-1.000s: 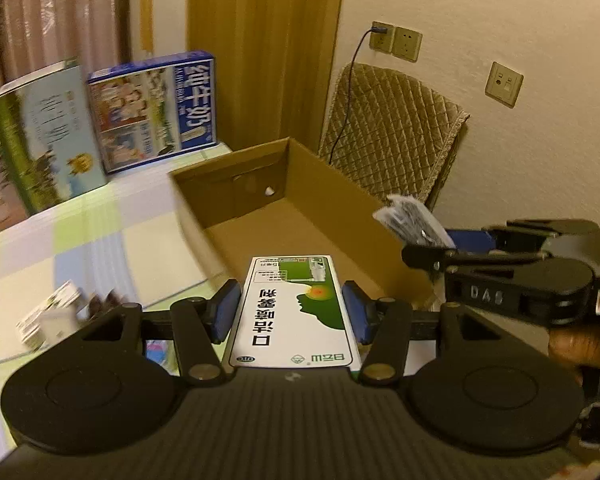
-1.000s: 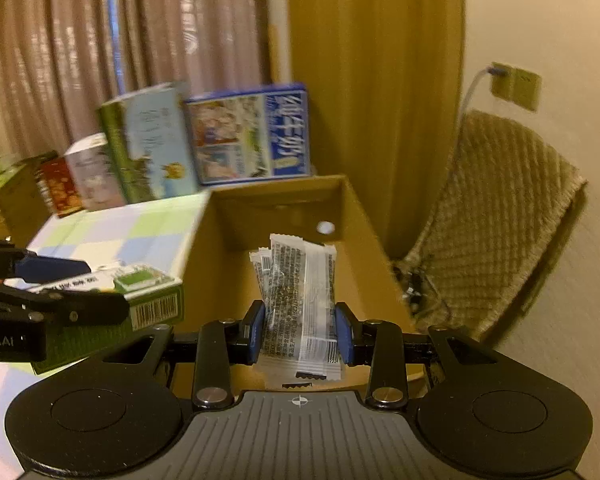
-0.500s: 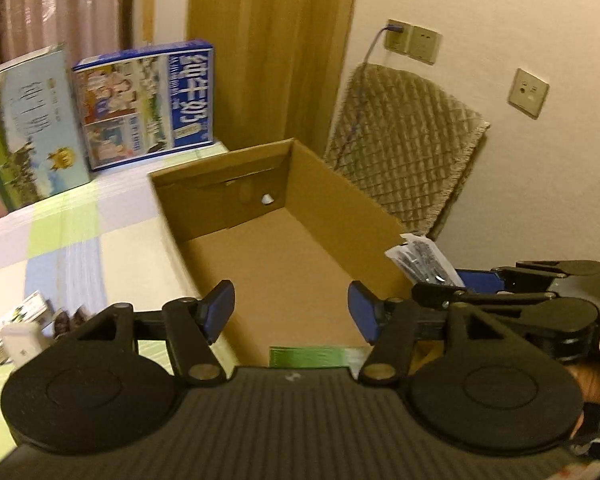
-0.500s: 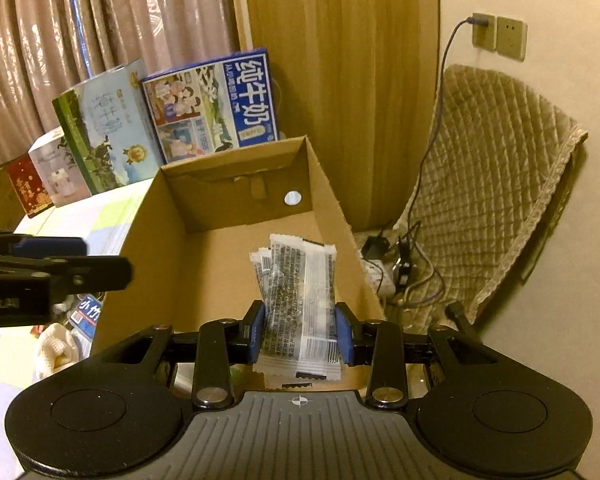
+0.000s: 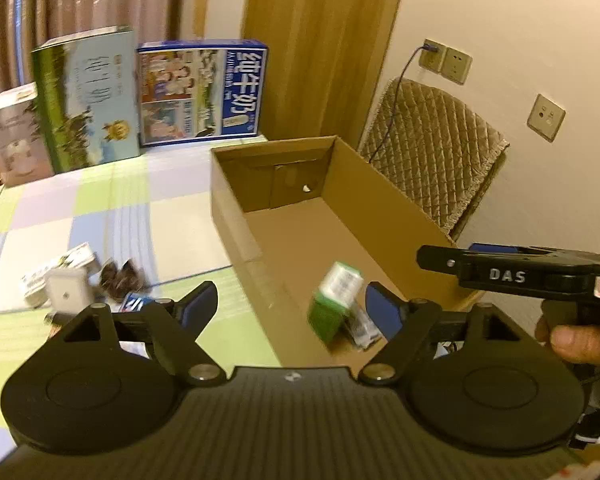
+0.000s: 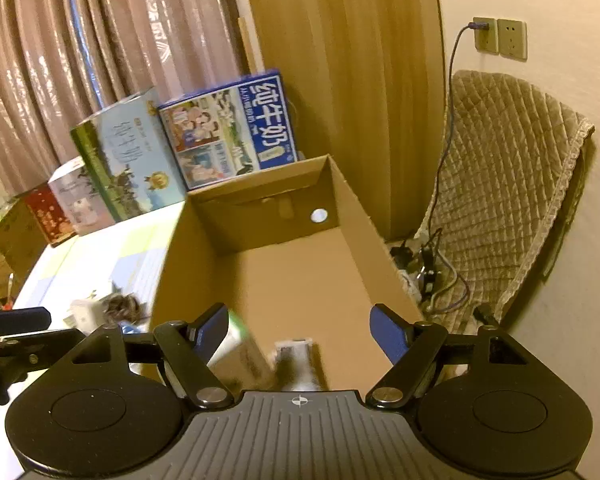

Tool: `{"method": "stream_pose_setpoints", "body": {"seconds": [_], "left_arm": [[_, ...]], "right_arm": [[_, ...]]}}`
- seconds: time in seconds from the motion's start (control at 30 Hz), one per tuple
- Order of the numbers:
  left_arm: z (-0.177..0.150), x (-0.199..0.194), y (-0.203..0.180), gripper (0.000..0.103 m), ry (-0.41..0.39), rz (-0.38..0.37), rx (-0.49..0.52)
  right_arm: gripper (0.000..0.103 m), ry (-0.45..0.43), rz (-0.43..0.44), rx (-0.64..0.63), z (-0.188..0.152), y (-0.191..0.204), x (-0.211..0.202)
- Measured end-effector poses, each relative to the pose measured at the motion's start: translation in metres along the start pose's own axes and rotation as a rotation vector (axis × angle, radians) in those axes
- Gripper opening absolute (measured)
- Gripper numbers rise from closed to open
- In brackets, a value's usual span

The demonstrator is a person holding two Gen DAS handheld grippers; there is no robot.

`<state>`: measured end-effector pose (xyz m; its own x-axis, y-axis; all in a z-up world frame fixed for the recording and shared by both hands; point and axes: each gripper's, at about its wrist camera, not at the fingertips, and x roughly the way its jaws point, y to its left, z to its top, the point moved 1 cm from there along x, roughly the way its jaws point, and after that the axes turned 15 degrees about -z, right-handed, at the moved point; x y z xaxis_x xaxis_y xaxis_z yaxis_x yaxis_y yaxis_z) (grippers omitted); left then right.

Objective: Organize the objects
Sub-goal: 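Carry both items into the cardboard box and open both tools, then withdraw both tools from the box back over the table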

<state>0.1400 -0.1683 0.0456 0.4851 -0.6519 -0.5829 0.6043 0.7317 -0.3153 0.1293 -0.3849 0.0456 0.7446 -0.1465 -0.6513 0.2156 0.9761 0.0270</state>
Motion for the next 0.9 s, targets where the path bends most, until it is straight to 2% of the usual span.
{"method": "stream_pose_setpoints", "body": {"seconds": [0.07,0.43,0.6,0.9], "left_arm": [[-0.007,-0.012,0.003,0.084,-0.006,0.006,-0.020],[-0.046,-0.083,0.025,0.093,-0.034,0.104,-0.085],[-0.064,-0.117,0.040,0.098,-0.055,0.165,-0.111],[-0.093,-0.150,0.069,0.101,-0.060,0.240,-0.168]], "right_arm": [[0.078,0.001,0.010,-0.003,-0.005,0.006,-0.013],[0.088,-0.004,0.103,-0.065,-0.037,0.062,-0.073],[0.090,0.010,0.141,-0.093,-0.053,0.088,-0.086],[0.091,0.050,0.195,-0.174,-0.086,0.126,-0.095]]}}
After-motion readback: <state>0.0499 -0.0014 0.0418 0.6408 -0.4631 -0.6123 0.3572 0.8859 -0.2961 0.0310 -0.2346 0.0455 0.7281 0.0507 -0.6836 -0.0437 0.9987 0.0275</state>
